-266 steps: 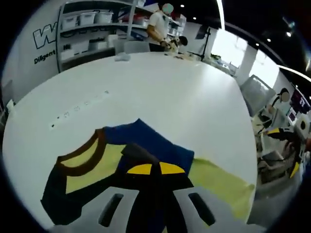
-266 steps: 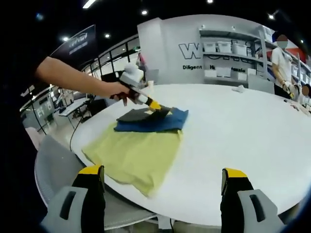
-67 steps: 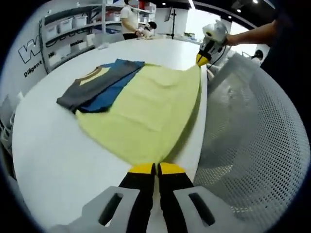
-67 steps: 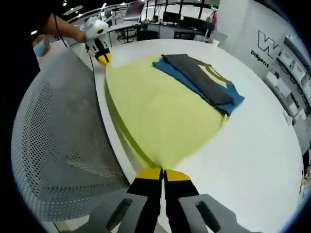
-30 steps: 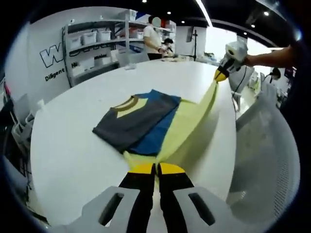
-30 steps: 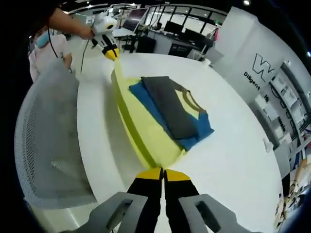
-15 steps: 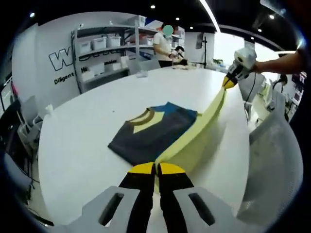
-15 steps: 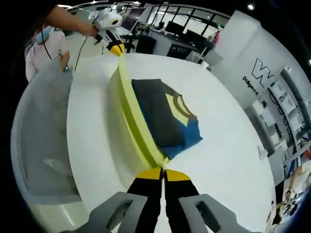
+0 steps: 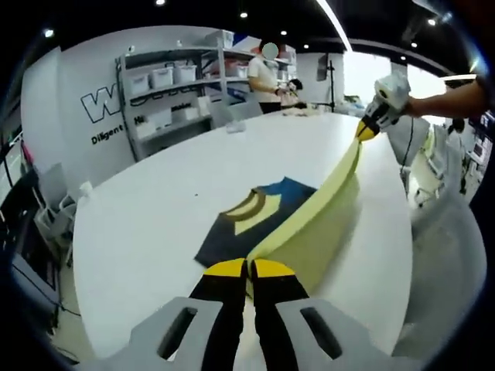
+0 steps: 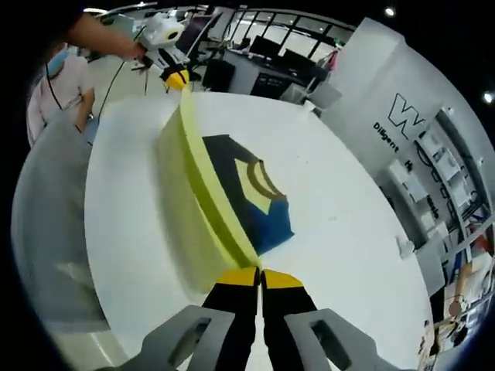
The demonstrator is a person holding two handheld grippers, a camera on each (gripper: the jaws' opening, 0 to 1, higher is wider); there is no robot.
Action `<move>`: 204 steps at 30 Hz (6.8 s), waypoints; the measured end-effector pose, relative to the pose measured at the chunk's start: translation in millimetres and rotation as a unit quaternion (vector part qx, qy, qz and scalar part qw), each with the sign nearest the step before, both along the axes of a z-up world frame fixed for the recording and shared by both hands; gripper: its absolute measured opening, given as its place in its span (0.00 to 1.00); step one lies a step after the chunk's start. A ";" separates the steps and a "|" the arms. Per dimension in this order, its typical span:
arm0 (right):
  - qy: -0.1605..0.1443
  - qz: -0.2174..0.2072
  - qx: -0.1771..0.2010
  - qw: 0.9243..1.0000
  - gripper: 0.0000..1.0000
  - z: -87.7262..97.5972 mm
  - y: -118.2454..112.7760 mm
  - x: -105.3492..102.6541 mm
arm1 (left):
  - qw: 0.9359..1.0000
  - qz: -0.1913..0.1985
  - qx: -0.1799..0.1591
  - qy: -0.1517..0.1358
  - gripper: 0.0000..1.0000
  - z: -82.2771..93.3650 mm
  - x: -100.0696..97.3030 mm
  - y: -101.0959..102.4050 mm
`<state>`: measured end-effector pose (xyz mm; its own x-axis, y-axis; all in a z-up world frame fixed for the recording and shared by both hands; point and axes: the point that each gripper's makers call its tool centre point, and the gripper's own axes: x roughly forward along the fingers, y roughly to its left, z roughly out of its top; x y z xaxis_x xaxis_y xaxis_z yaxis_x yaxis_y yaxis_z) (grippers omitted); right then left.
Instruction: Fold the garment on the visible template until the final outline fits inside the template.
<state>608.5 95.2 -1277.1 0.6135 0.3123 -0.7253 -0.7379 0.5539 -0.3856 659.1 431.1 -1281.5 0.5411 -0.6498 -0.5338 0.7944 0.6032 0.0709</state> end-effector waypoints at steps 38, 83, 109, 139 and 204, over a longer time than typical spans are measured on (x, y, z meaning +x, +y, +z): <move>0.000 -0.056 0.042 0.998 0.00 -22.7 -3.5 113.0 | 0.997 0.076 0.023 0.006 0.03 -22.9 99.6 2.2; 0.057 -0.166 0.084 0.981 0.23 -134.5 -25.2 187.8 | 0.994 0.095 0.049 0.017 0.29 -121.6 182.5 -12.1; 0.089 -0.026 0.153 0.984 0.52 -151.3 50.2 107.2 | 0.998 -0.018 0.053 0.038 0.57 -149.3 89.7 -27.9; 0.093 -0.057 0.158 0.981 0.57 -160.8 36.7 61.8 | 0.998 -0.012 0.031 0.048 0.68 -139.1 44.7 -37.3; 0.108 0.040 0.175 0.978 0.41 -145.6 104.0 2.4 | 0.993 -0.080 0.004 0.091 0.67 -142.7 -28.2 -50.3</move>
